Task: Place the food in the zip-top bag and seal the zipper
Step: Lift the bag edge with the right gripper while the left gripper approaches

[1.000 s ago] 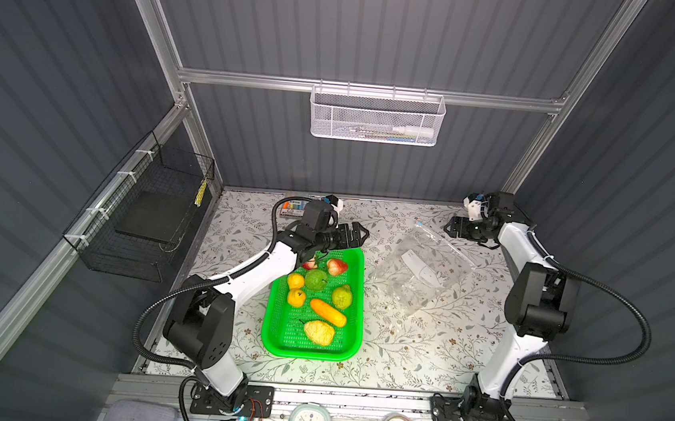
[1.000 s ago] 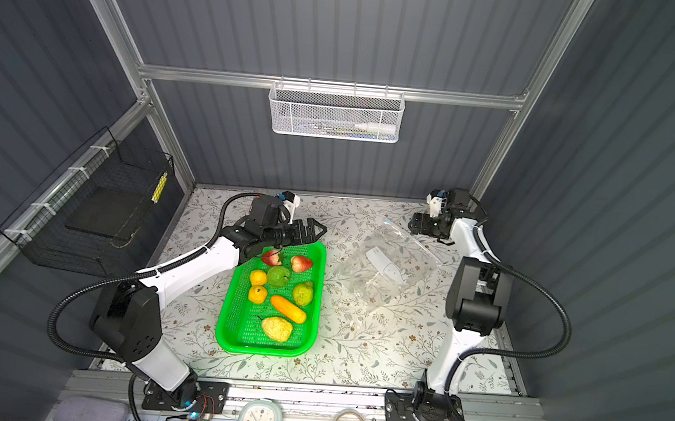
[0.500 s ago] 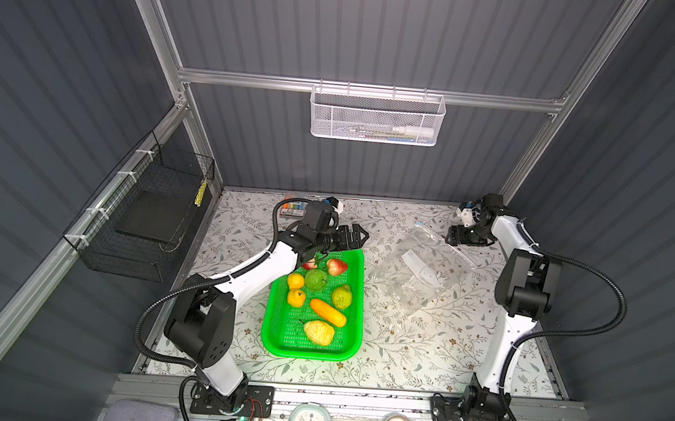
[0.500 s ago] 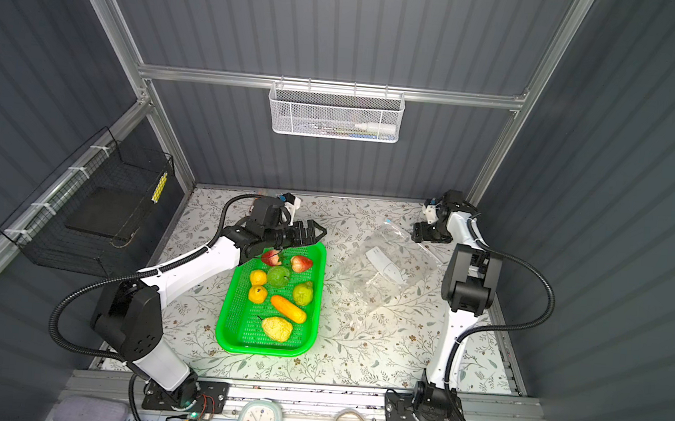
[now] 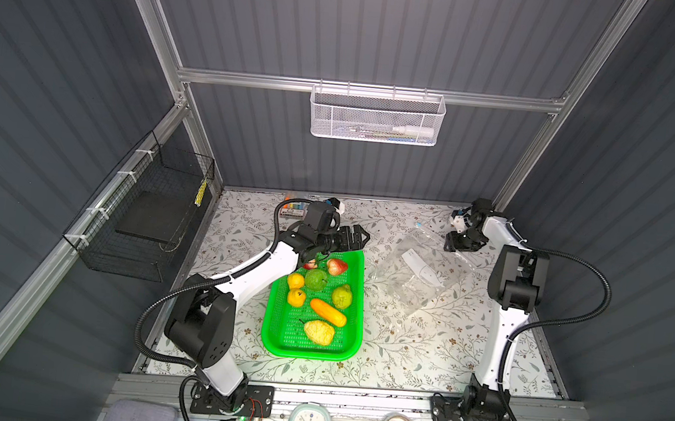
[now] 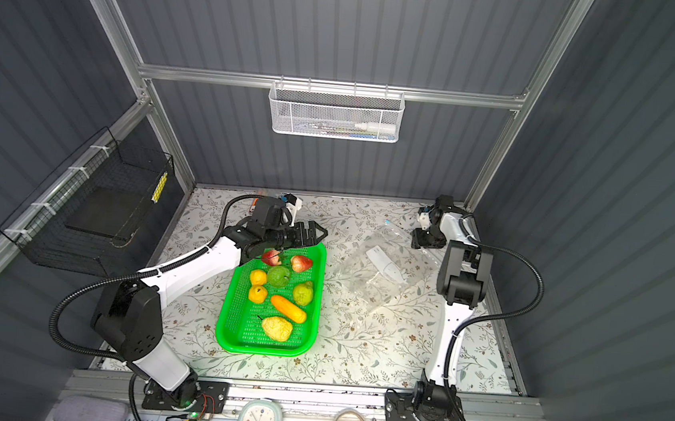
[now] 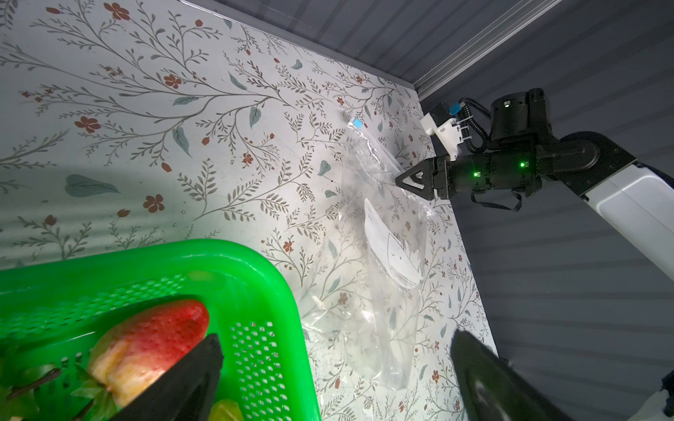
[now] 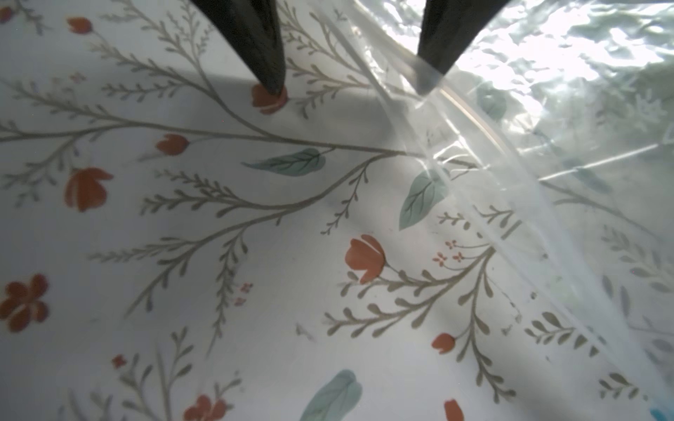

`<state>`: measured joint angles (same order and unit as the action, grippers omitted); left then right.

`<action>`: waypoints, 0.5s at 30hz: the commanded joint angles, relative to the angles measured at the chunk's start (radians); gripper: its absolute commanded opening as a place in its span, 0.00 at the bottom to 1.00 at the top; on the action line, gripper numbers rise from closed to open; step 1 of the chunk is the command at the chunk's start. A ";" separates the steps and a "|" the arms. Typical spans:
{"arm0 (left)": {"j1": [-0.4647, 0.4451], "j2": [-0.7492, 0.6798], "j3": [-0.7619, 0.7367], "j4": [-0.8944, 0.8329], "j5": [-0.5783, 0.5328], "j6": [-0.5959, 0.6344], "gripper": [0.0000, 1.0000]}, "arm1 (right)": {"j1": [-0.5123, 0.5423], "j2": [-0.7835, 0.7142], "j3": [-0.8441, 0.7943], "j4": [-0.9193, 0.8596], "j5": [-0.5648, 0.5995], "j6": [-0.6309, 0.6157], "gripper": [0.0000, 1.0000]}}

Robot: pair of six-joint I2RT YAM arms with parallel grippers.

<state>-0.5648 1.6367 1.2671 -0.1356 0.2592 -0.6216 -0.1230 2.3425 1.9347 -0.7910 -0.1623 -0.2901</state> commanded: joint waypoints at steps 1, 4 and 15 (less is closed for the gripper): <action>-0.007 -0.011 0.016 -0.012 0.000 0.000 1.00 | 0.004 -0.001 0.026 -0.031 0.003 -0.009 0.37; -0.007 -0.018 0.009 -0.008 -0.003 -0.003 1.00 | 0.003 -0.007 0.023 -0.034 -0.012 -0.011 0.11; -0.007 -0.002 0.041 0.001 0.001 0.003 1.00 | -0.004 -0.230 -0.034 -0.043 0.029 0.126 0.00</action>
<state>-0.5644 1.6367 1.2690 -0.1352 0.2584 -0.6220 -0.1219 2.2330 1.9091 -0.8127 -0.1539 -0.2291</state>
